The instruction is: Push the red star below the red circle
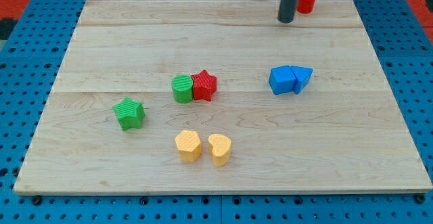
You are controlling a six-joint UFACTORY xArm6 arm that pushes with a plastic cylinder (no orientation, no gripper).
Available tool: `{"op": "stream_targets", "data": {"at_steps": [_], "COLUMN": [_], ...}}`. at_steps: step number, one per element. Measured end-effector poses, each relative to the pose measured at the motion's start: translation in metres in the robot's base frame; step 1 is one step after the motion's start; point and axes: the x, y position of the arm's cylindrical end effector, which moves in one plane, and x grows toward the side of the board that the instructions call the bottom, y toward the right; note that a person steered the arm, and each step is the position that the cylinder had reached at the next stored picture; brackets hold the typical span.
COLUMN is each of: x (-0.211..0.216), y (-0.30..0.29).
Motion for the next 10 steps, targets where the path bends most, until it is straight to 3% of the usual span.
{"op": "stream_targets", "data": {"at_steps": [1, 2, 3, 4, 5, 6, 10], "x": [0.053, 0.080, 0.129, 0.189, 0.189, 0.166, 0.068], "y": [-0.024, -0.095, -0.125, -0.053, -0.148, -0.207, -0.161]}}
